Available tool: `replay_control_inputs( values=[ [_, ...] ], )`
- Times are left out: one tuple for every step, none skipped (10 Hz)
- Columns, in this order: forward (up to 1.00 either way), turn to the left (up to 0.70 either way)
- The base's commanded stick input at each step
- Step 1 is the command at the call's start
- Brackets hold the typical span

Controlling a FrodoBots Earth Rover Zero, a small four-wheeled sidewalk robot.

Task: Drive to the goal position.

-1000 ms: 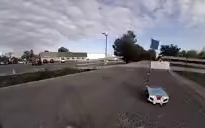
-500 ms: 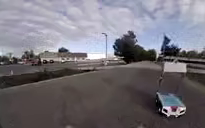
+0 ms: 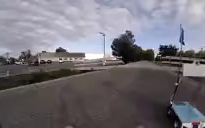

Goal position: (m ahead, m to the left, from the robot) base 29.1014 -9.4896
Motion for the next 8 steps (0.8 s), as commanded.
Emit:
replay_control_inputs(
  values=[
    [0.7,0.0],
    [0.7,0.0],
    [0.7,0.0],
    [0.7,0.0],
    [0.7,0.0],
    [0.7,0.0],
    [0.7,0.0],
    [0.7,0.0]
  ],
)
